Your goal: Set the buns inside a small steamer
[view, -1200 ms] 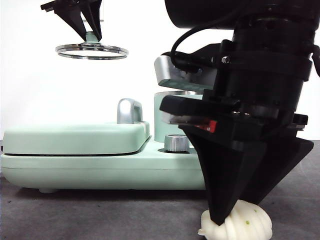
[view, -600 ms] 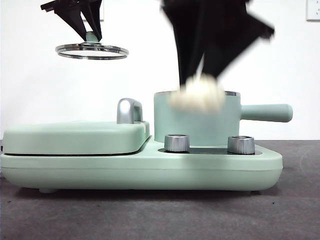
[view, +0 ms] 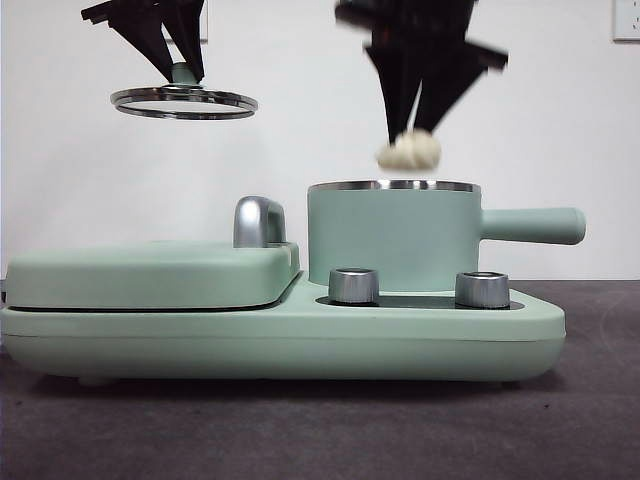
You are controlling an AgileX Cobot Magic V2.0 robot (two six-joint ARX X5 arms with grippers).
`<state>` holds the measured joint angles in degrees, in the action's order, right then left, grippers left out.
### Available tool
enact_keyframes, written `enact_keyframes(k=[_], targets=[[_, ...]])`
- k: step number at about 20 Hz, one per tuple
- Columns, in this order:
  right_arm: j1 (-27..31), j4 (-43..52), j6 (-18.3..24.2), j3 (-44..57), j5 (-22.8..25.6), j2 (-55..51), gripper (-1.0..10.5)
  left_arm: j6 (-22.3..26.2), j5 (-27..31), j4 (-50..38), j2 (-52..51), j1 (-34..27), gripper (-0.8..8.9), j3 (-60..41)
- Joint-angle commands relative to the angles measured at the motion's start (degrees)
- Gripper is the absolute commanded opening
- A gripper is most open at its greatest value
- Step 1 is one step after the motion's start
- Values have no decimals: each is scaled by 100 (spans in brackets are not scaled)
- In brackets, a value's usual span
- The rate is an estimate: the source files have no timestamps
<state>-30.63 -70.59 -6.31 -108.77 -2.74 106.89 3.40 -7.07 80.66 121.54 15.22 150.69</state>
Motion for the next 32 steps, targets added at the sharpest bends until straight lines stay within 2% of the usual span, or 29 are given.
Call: enact_keyframes(k=[1,4,10,16,20,25,30,32], targets=[[66,4,107,-149,0,369,98,-17,-33,-87,-55,22,16,234],[125,72,190,-149,7,610,109,-20,-33,-87,-55,22,16,234],[131,203,208,-149,179,732,295,-20,-33,-83,-55,22,16,234],[160,98,219,-267,280,726,299,-20,-33,-81,-55,22,16,234],[168,-428,223,-960,284,603,299,-22,-33,-77,-55,22,16,234],[136,-1064,109,-1412,295,57,299,-24,-33,-63,-55,74,16,234],[7,-1075,87,-1137,280,-953,299,-68,-48,-48,-55,278,16,234],[-11,-1073,-83,-761,278,-1545,309,-85,-48,-44,-55,407,16,234]])
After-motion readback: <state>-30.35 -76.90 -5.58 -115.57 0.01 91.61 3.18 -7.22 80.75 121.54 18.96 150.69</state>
